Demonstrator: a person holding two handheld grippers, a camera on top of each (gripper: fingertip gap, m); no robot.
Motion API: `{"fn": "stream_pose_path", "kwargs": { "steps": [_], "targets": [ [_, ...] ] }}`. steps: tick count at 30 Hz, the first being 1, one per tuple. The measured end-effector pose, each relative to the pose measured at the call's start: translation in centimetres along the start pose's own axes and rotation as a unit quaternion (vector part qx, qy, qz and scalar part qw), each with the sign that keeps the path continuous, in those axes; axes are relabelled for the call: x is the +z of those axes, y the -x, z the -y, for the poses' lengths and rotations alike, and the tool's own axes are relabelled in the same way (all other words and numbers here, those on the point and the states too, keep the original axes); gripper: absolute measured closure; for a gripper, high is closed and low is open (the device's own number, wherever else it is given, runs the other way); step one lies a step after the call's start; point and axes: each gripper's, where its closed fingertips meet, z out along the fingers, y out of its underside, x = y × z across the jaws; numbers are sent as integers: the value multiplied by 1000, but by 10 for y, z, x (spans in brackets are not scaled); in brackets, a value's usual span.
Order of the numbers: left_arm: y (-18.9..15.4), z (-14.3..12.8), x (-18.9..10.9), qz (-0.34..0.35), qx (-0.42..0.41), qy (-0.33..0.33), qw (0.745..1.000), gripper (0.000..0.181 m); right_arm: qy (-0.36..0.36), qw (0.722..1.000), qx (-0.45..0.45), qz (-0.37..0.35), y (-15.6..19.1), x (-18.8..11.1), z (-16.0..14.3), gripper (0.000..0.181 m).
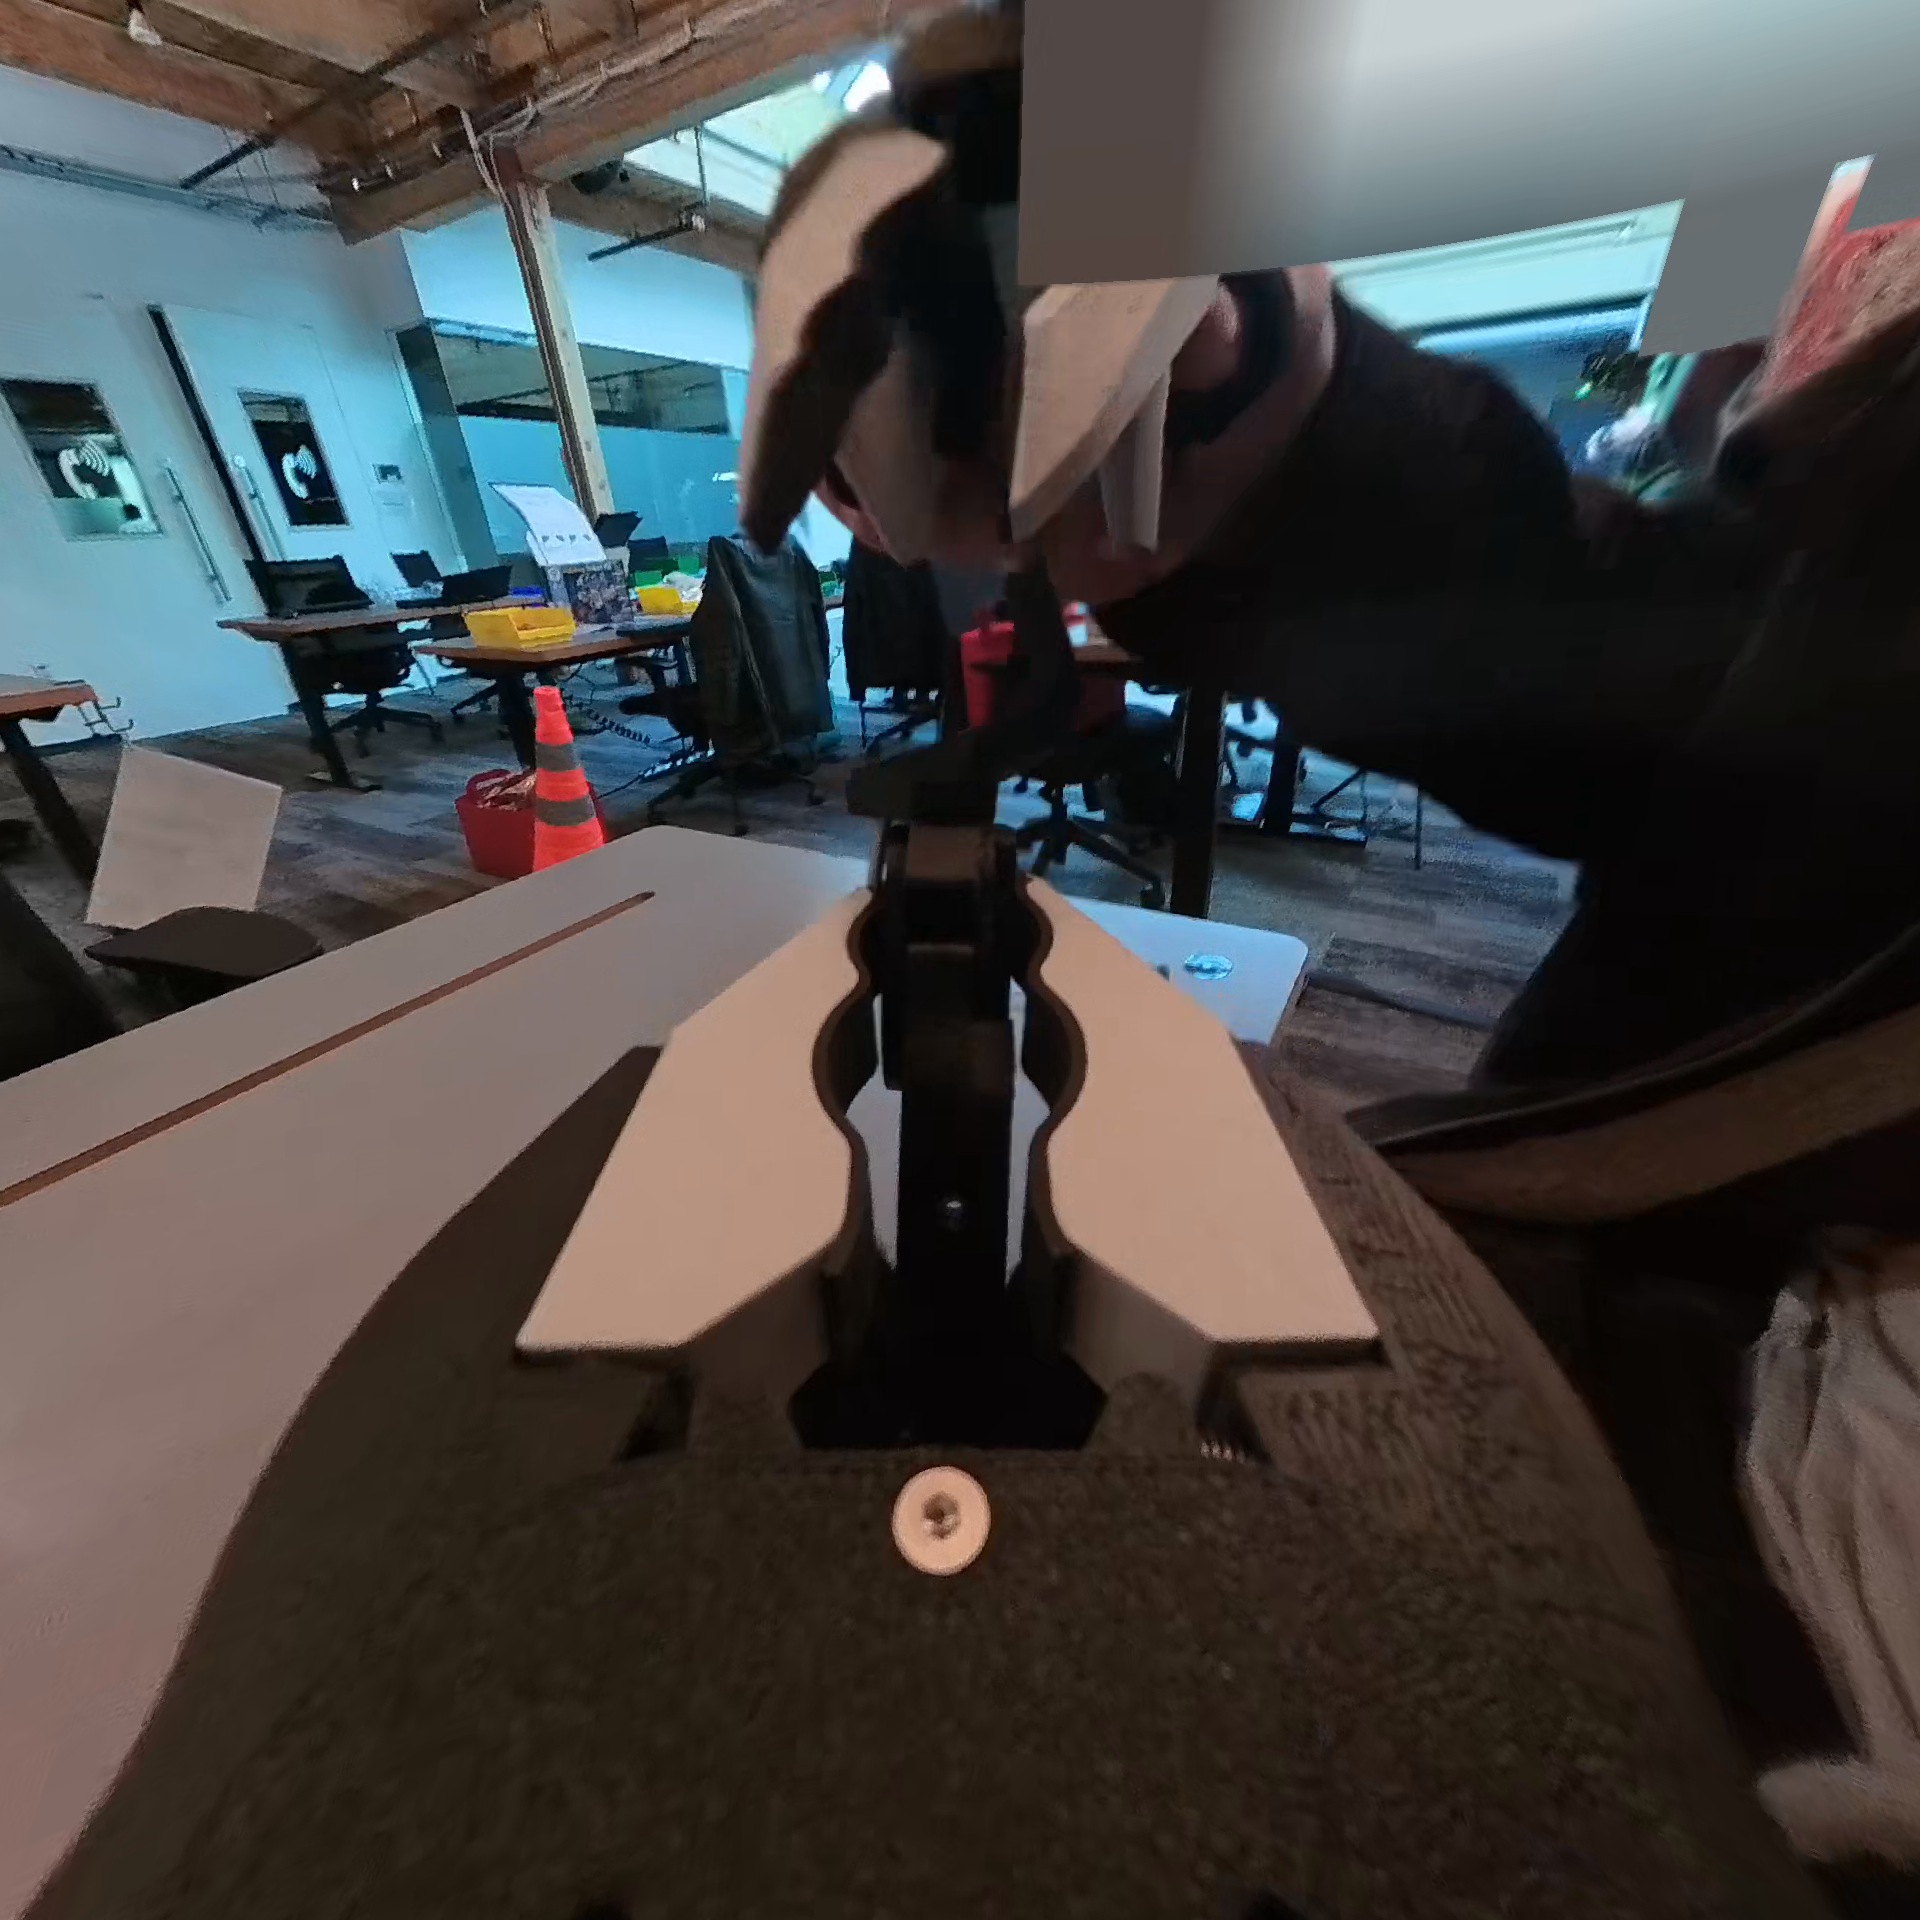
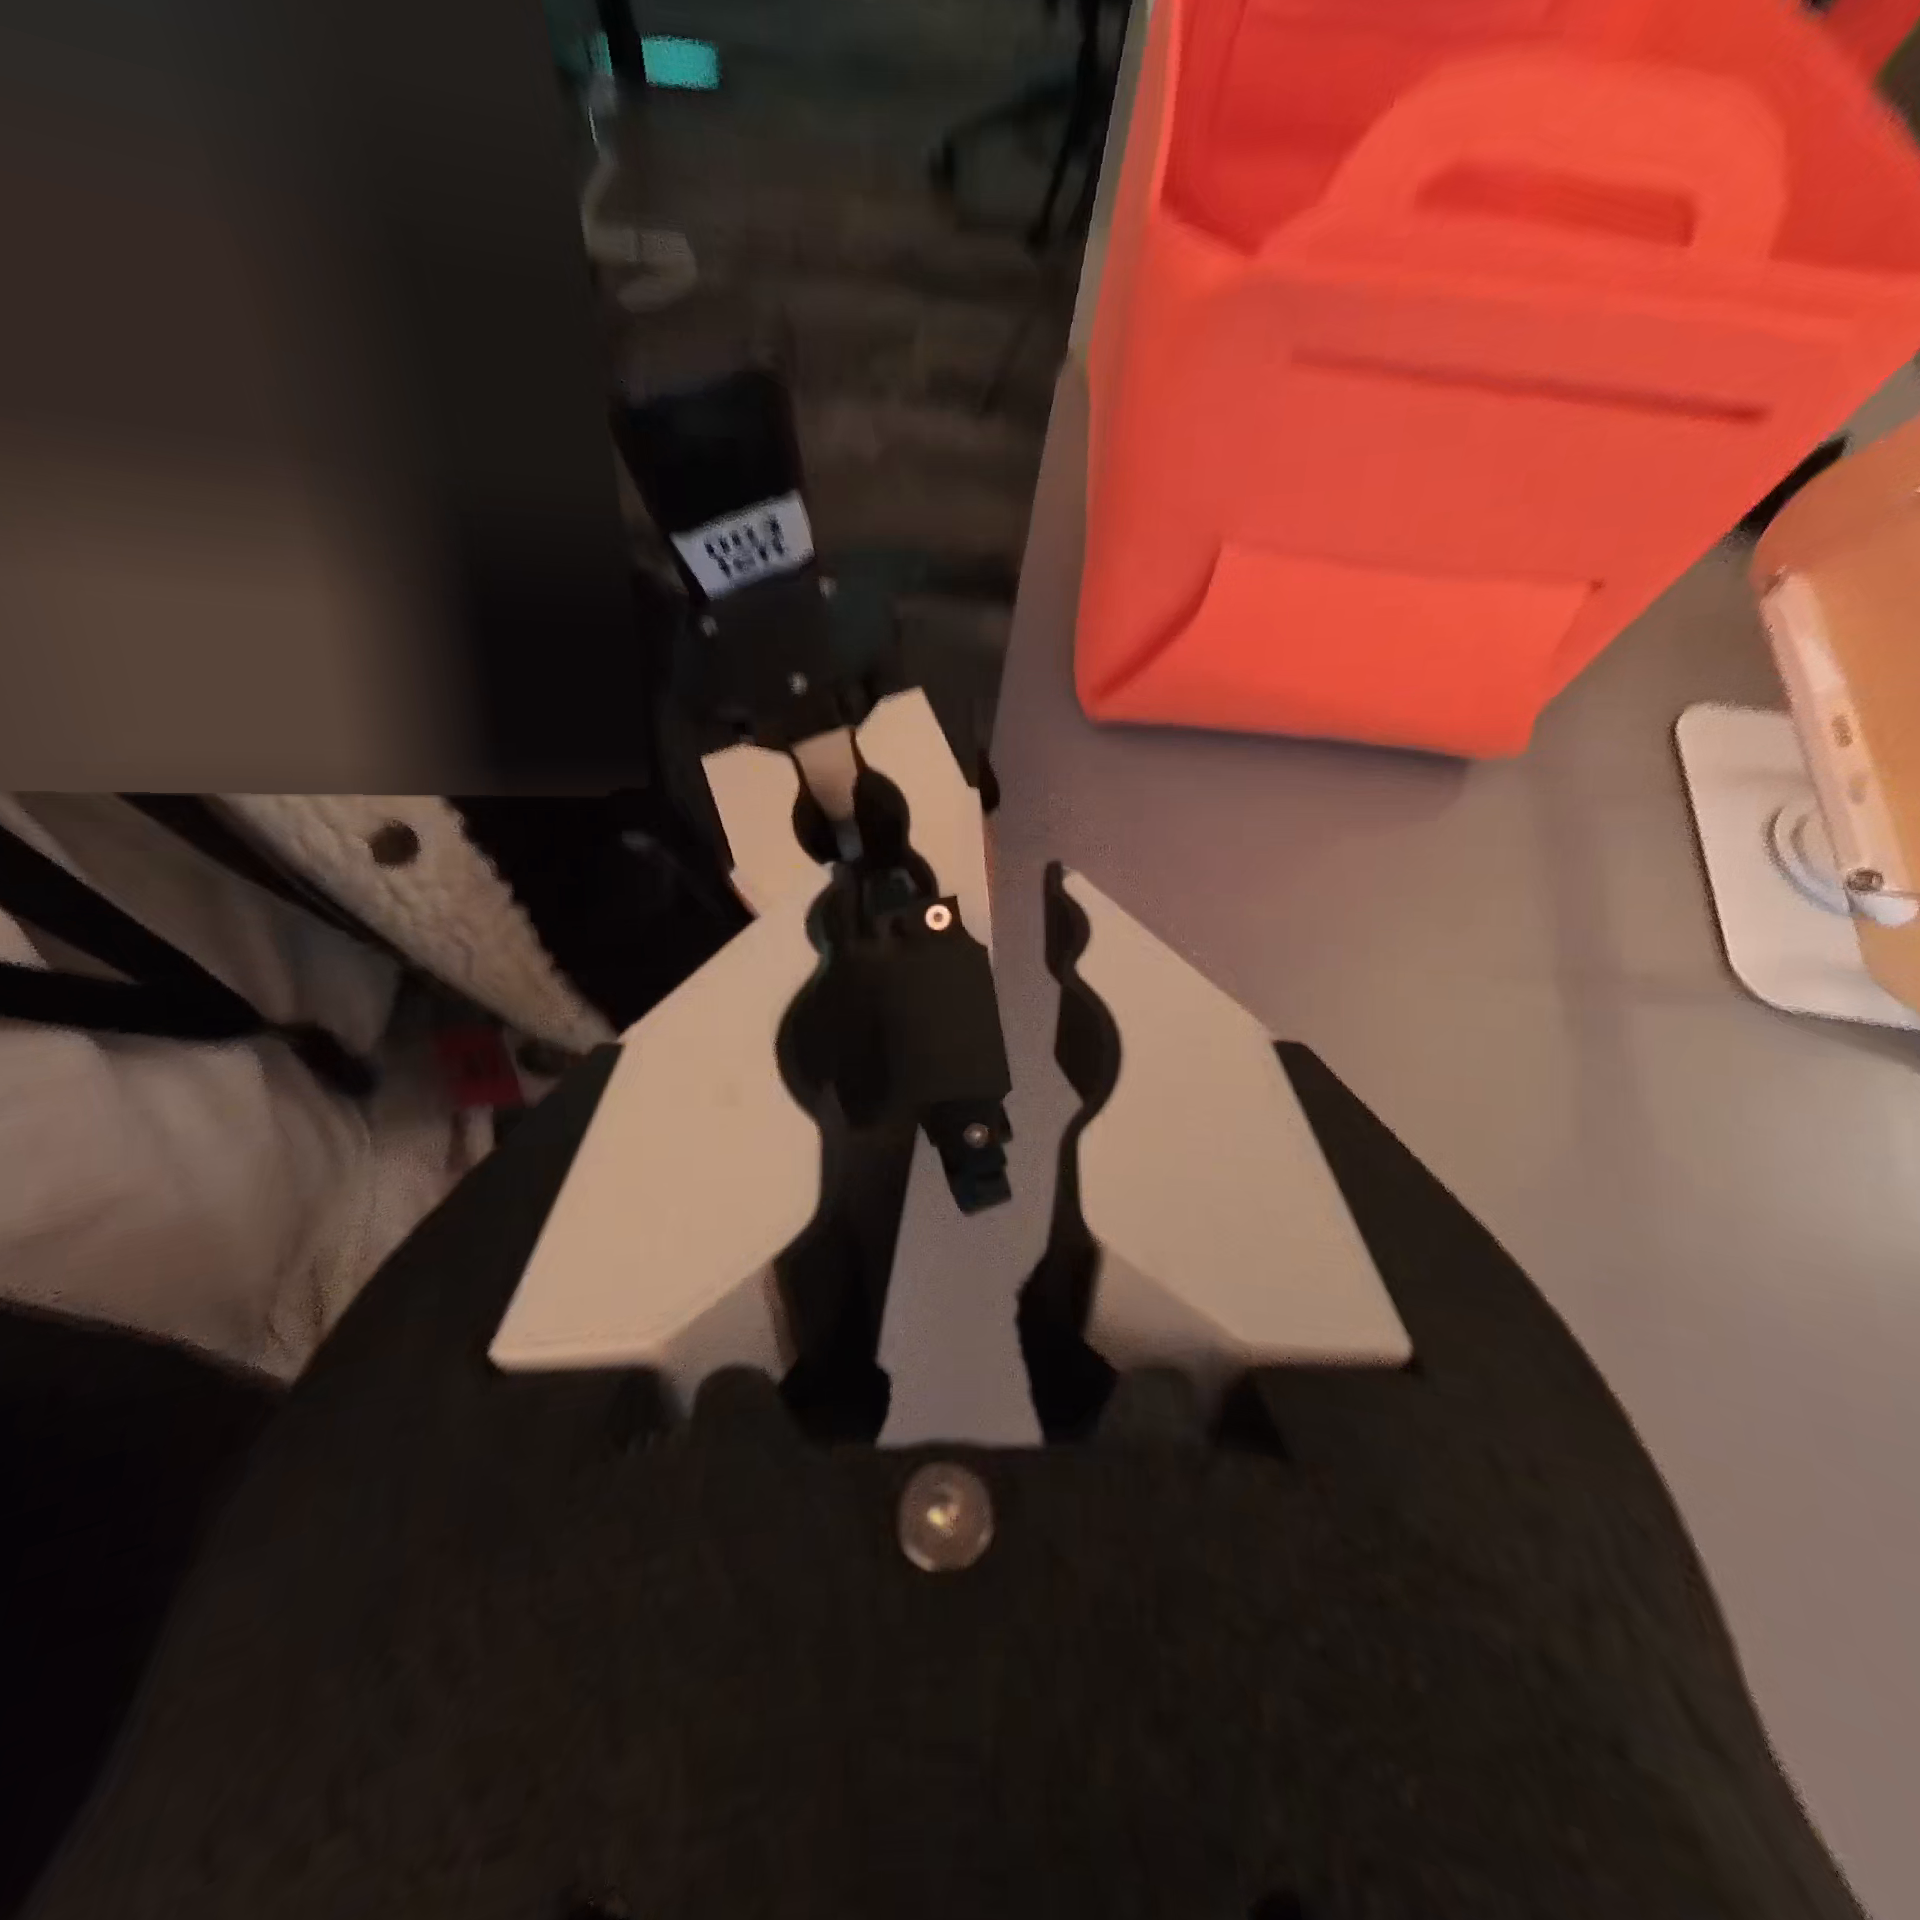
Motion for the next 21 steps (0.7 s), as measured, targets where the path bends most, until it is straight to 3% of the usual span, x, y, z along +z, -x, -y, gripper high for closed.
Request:
{"fn": "stream_pose_path", "kwargs": {
  "steps": [3, 7, 10, 14, 17, 21],
  "targets": [
    [0, -9, 3, 9, 16, 28, 999, 160, 100, 995, -19, 14, 4, 16, -17, 135],
    [-1, -12, 4, 16, 39, 43, 998, 160, 203, 977, -68, -8, 2, 28, -43, 146],
    [1, -14, 4, 17, 38, 48, 998, 160, 206, 975, -82, -7, 4, 28, -40, 161],
    [4, -17, 3, 27, 46, 55, 997, 160, 199, 976, -88, -15, 2, 21, -36, 165],
    [2, -18, 5, 25, 59, 63, 996, 160, 232, 969, -83, -10, 0, 26, -49, 157],
    [-2, -21, 5, 19, 65, 71, 995, 160, 243, 965, -102, 2, 2, 30, -54, 167]
  ]
}}
